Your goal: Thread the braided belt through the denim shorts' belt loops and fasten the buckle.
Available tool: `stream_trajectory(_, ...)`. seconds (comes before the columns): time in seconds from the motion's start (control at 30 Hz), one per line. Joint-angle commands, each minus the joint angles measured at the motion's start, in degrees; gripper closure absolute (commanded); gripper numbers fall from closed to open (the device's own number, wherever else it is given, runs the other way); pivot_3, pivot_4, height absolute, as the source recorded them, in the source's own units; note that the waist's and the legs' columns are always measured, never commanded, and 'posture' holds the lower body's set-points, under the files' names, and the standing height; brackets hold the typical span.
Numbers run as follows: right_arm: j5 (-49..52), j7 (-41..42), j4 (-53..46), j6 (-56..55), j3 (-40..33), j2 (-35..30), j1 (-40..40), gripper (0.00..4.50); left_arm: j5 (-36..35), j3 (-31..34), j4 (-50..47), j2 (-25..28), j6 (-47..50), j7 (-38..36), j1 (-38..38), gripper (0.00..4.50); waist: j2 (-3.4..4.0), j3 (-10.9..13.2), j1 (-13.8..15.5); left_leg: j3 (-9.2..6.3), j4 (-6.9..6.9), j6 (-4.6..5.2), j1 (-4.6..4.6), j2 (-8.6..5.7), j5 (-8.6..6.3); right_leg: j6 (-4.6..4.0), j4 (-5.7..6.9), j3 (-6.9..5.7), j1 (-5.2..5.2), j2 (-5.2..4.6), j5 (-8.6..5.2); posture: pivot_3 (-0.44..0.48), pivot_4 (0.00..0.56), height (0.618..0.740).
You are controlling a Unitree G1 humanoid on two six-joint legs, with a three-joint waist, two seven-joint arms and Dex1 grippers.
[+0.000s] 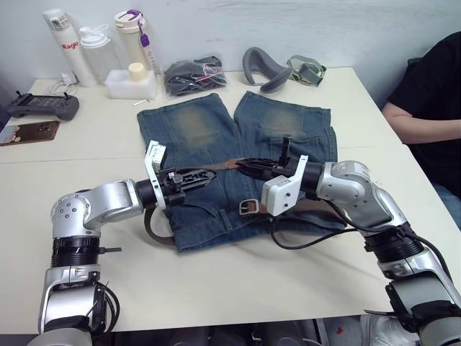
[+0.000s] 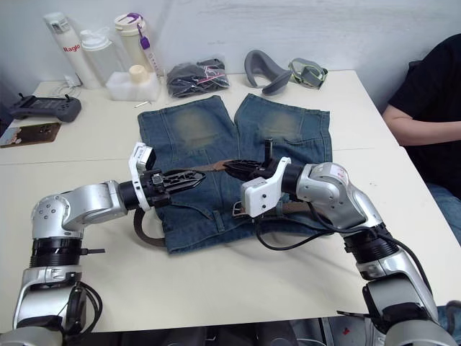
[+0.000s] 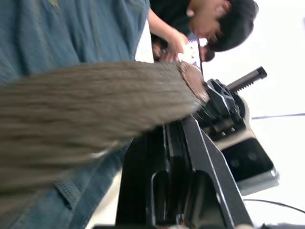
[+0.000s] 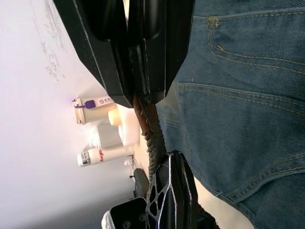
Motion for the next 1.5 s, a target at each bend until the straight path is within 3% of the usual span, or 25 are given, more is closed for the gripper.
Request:
stream_trajectory(0.03,0.43,-0.62,-3.08,1.43,-1.61,-0.14,0.59,4.50,-0.56,2.01,-4.73,-0.03,-2.03,2.87,2.01,4.43,0.00,0.00,-0.05,0.00,0.00,0.00,0.00,0.00,0.00,0.00,0.00,0.00,0.00,0.00,0.00,0.000,0.150,0.740)
stream_trajectory(0.17,-0.42,-1.42,-4.24,3.85,-1.76,0.16,1.94,4.50,-0.56,6.30,-10.77,-4.84,-6.57,8.15,6.61,4.43,0.00,0.00,0.04,-0.01,0.00,-0.01,0.00,0.02,-0.02,0.00,0.00,0.02,0.00,0.02,0.00,0.000,0.150,0.740)
stream_trajectory(0.27,-1.25,-2.15,-5.49,5.95,-1.81,0.49,3.37,4.50,-0.56,9.28,-22.65,-11.75,-10.83,10.59,13.81,4.43,-0.01,-0.01,0.04,-0.01,0.03,0.02,-0.01,0.03,-0.06,0.00,-0.05,0.03,0.03,0.02,0.00,0.000,0.150,0.740)
stream_trajectory(0.37,-1.36,-2.46,-6.13,7.87,-1.30,1.63,3.83,4.50,-0.56,6.83,-31.17,-11.70,-12.18,8.71,21.20,4.43,-0.01,-0.01,0.05,0.02,0.05,0.02,-0.01,0.09,-0.13,0.00,-0.12,0.03,0.08,0.07,0.00,0.000,0.150,0.740)
stream_trajectory(0.47,-2.21,-3.10,-5.14,8.67,-0.24,3.39,3.45,4.50,-0.56,5.52,-34.91,-13.10,-16.81,11.71,23.90,3.56,-0.01,-0.01,0.30,0.02,0.06,-0.01,0.09,0.18,-0.14,-0.01,-0.09,0.02,0.18,0.17,0.00,0.000,0.150,0.740)
stream_trajectory(0.53,-2.62,-3.21,-4.73,8.75,-0.09,3.93,3.30,4.50,-0.56,5.05,-36.87,-14.24,-19.89,13.71,24.27,2.68,-0.01,-0.01,0.61,0.02,0.06,-0.03,0.23,0.22,-0.15,-0.02,-0.11,0.01,0.34,0.22,0.01,0.000,0.150,0.740)
stream_trajectory(0.67,-2.03,-2.89,-3.67,8.42,-0.04,4.61,2.33,4.50,-0.56,3.81,-43.34,-22.95,-30.94,24.23,24.26,0.86,-0.01,-0.01,1.50,0.05,0.06,0.01,0.26,0.22,-0.24,-0.01,-0.27,0.04,0.41,0.23,0.01,0.000,0.150,0.740)
stream_trajectory(0.83,-1.62,-2.47,-3.17,7.90,0.11,4.82,2.02,4.50,-0.56,2.57,-47.10,-29.98,-38.35,31.44,22.61,0.86,-0.03,-0.02,1.87,0.12,0.09,0.03,0.20,0.27,-0.28,0.00,-0.43,0.03,0.46,0.29,0.02,0.000,0.150,0.740)
stream_trajectory(0.97,-1.42,-2.32,-3.23,7.72,0.16,4.98,1.91,4.50,-0.56,3.47,-46.08,-32.01,-40.56,36.34,20.95,0.86,-0.04,-0.01,1.90,0.17,0.09,0.04,0.20,0.32,-0.29,0.03,-0.46,0.05,0.48,0.36,0.03,0.000,0.150,0.740)
stream_trajectory(1.27,-0.34,-1.57,-5.46,7.61,-0.64,4.23,2.27,4.50,-0.56,4.70,-42.72,-36.30,-40.95,40.05,17.87,0.86,-0.05,0.00,2.27,0.19,0.07,0.03,0.20,0.38,-0.30,0.03,-0.55,0.06,0.48,0.42,0.04,0.000,0.150,0.740)
stream_trajectory(1.37,1.01,-1.14,-7.08,7.36,-1.00,3.91,3.03,4.50,-0.56,5.21,-41.79,-36.78,-41.29,40.57,17.17,1.73,-0.05,0.00,2.60,0.19,0.06,0.02,0.19,0.39,-0.30,0.02,-0.58,0.05,0.48,0.43,0.04,0.000,0.150,0.740)
stream_trajectory(1.5,2.23,-0.80,-9.15,7.81,-1.39,3.24,4.01,4.50,-0.56,5.78,-40.58,-37.16,-41.43,40.86,16.71,3.49,-0.05,0.00,2.95,0.19,0.06,0.02,0.17,0.40,-0.32,0.02,-0.64,0.05,0.49,0.42,0.04,0.000,0.150,0.740)
